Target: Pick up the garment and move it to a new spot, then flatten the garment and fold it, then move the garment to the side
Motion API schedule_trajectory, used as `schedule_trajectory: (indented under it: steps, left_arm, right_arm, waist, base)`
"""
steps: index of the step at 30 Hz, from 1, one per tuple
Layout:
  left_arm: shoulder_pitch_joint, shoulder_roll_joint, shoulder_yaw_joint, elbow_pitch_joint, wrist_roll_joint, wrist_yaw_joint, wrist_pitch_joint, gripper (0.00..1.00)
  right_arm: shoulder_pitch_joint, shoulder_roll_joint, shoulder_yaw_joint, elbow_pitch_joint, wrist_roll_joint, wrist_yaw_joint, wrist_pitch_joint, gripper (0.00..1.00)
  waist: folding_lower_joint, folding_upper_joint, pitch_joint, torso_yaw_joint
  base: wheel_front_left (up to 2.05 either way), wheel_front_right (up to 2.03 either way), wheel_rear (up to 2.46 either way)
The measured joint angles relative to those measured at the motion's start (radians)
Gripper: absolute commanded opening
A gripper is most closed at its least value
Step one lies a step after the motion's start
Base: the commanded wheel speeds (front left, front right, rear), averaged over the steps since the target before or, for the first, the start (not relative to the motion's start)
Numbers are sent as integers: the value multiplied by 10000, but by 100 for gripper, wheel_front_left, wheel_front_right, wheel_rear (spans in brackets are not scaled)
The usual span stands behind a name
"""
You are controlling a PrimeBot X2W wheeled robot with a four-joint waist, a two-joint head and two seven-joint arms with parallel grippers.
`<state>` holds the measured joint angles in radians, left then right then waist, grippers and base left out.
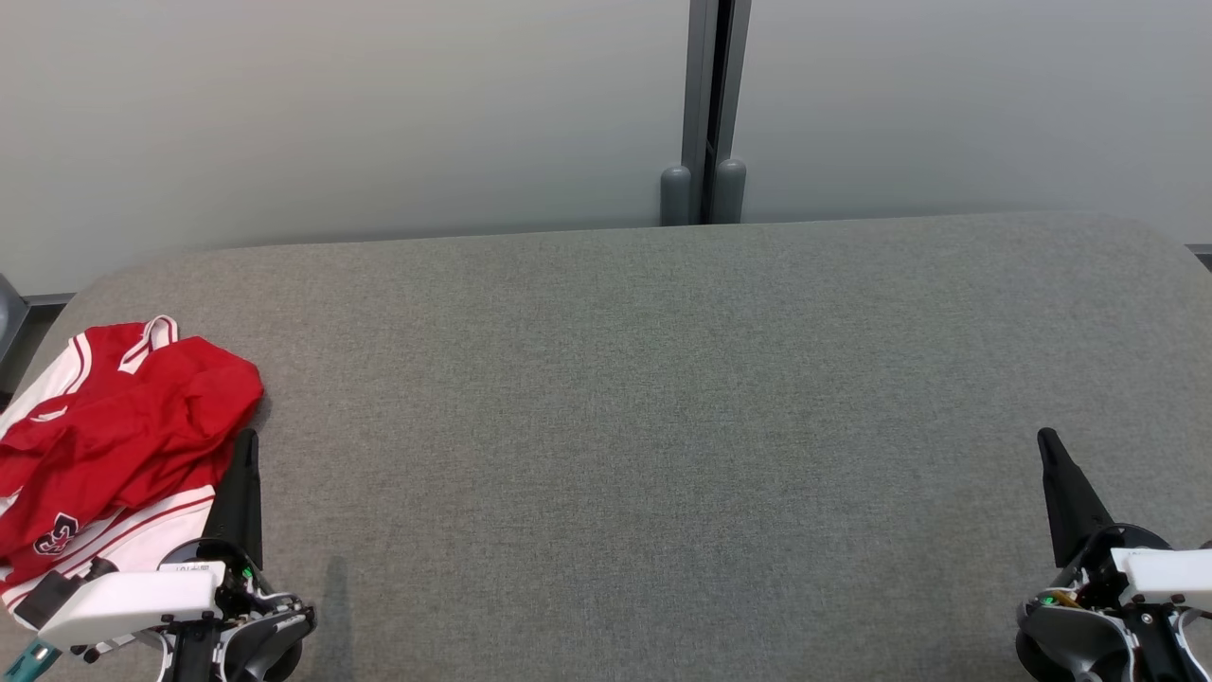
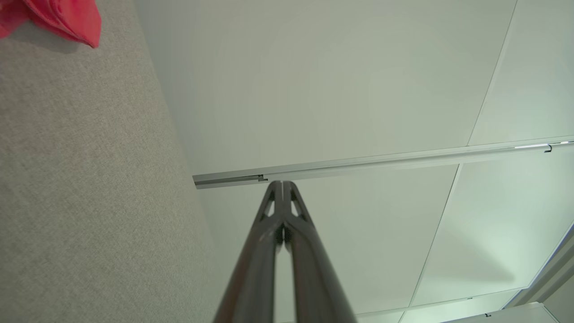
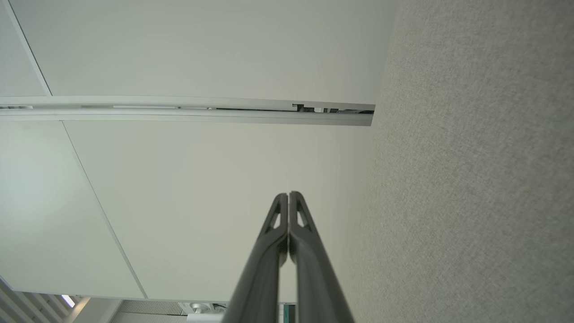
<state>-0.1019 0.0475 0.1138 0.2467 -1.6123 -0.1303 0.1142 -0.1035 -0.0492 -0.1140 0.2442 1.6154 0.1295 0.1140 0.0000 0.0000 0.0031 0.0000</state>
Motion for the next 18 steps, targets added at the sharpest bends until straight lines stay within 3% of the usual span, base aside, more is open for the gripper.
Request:
schedule_trajectory:
  steps: [10,11,18]
  left_arm:
    - [0,0,0,0,0,0,0,0]
    - [12,-6,-2,21,0,2,-2,100]
    - [542,-194,-127,424,-19,8,-140,100]
  right_arm:
    - [0,2,0,0,0,0,0,0]
    - [12,10,-2,13,0,-2,0,100]
    - [491,211,111,291,2,-33,-105,100]
  waist:
    - [0,0,0,0]
    - [0,0,0,0]
    - [-1,0,-2,-1]
  base:
    - [0,0,0]
    - [0,0,0]
    - [0,0,0]
